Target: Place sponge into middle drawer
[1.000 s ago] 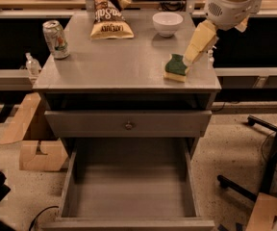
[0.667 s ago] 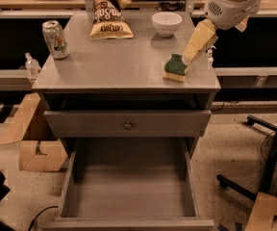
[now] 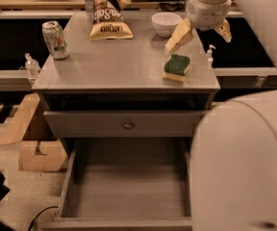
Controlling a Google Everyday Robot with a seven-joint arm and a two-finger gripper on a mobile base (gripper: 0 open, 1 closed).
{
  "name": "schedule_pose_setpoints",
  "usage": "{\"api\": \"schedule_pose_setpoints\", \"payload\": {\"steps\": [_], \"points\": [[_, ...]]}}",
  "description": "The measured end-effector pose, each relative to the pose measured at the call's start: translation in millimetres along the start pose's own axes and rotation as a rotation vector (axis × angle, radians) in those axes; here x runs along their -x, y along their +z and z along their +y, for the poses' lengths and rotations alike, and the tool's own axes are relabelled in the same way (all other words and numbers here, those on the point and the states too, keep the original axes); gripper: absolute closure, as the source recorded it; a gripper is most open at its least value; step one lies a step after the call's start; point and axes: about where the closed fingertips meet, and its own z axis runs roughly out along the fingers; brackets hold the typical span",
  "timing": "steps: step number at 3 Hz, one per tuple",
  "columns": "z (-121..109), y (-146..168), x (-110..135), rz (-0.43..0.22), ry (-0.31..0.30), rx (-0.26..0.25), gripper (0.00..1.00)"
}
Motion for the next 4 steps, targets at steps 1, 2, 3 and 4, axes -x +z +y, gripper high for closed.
{"api": "schedule_pose_setpoints", "payload": {"steps": [1, 2, 3, 4], "points": [[-3.6, 18.9, 18.6, 0.025, 0.205, -0.026, 0.0], [-0.2, 43.1, 18.7, 0.07, 0.396, -0.005, 0.0], [8.4, 74.3, 16.9, 0.102, 0.585, 0.051, 0.0], [7.6, 90.7, 16.8, 0.098, 0.649, 0.053, 0.0]]}}
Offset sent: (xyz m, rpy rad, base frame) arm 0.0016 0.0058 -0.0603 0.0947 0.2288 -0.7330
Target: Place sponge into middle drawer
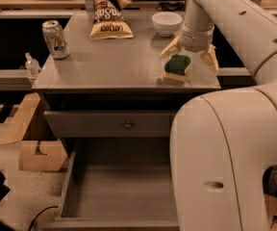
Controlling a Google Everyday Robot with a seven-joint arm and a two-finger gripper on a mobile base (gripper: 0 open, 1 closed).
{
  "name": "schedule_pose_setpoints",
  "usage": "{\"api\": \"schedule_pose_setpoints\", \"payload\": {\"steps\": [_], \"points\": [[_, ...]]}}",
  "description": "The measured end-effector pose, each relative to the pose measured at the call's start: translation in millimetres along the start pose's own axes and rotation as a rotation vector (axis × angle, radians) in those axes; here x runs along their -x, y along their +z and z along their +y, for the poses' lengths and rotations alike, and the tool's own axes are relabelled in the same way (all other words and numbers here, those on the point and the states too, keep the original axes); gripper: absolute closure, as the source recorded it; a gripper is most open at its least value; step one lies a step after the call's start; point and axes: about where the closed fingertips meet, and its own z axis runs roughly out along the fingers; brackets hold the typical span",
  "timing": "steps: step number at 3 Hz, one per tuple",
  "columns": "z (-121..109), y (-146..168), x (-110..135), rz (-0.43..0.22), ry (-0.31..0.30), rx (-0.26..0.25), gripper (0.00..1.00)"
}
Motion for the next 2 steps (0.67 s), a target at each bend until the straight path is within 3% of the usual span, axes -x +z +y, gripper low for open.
{"api": "schedule_pose_setpoints", "payload": {"steps": [2], "points": [[6.3, 22.0, 8.5, -0.024, -0.006, -0.042, 0.42]]}}
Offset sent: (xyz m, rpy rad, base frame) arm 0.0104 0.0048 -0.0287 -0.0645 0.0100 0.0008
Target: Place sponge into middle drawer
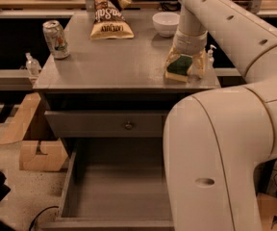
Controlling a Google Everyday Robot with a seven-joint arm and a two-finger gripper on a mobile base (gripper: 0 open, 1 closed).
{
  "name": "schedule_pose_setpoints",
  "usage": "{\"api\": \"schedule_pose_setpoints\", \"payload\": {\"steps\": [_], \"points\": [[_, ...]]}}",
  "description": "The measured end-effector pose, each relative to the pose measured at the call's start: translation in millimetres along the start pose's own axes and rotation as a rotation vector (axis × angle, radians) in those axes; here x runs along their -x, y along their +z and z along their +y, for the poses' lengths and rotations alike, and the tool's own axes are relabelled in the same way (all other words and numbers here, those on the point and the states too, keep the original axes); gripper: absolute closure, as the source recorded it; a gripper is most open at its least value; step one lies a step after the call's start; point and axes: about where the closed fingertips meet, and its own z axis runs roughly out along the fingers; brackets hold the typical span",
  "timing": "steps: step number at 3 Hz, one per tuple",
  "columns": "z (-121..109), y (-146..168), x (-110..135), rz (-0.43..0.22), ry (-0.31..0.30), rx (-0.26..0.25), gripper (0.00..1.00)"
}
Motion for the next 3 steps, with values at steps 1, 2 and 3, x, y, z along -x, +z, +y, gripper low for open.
{"api": "schedule_pose_setpoints", "payload": {"steps": [1, 2, 3], "points": [[0.7, -2.9, 0.8, -0.001, -0.001, -0.001, 0.66], [0.8, -6.4, 1.4, -0.001, -0.001, -0.001, 0.89], [2.0, -4.6, 3.0, -0.004, -0.001, 0.002, 1.0]]}}
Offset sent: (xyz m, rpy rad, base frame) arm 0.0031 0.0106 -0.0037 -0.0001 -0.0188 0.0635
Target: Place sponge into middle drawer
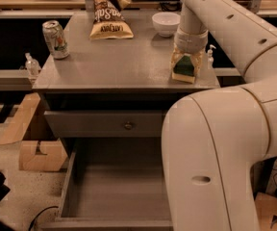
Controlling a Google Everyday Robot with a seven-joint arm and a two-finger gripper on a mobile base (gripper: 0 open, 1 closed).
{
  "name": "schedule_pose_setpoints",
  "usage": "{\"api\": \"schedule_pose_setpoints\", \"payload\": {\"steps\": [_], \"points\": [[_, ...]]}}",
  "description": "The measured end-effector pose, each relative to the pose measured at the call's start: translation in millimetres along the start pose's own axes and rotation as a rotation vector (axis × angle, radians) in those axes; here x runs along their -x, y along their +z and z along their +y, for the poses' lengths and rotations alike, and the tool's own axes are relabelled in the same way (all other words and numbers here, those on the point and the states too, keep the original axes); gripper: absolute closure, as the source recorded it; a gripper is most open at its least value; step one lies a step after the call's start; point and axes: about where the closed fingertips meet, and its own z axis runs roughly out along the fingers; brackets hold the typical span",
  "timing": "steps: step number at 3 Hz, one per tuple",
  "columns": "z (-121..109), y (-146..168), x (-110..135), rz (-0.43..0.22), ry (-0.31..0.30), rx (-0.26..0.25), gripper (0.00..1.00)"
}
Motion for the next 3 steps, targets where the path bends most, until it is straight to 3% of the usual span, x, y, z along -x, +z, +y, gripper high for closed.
{"api": "schedule_pose_setpoints", "payload": {"steps": [1, 2, 3], "points": [[0.1, -1.2, 0.1, 0.0, 0.0, 0.0, 1.0], [-9.3, -23.7, -10.2, -0.031, -0.067, 0.003, 1.0], [-29.6, -62.0, -38.5, -0.089, -0.158, 0.023, 1.0]]}}
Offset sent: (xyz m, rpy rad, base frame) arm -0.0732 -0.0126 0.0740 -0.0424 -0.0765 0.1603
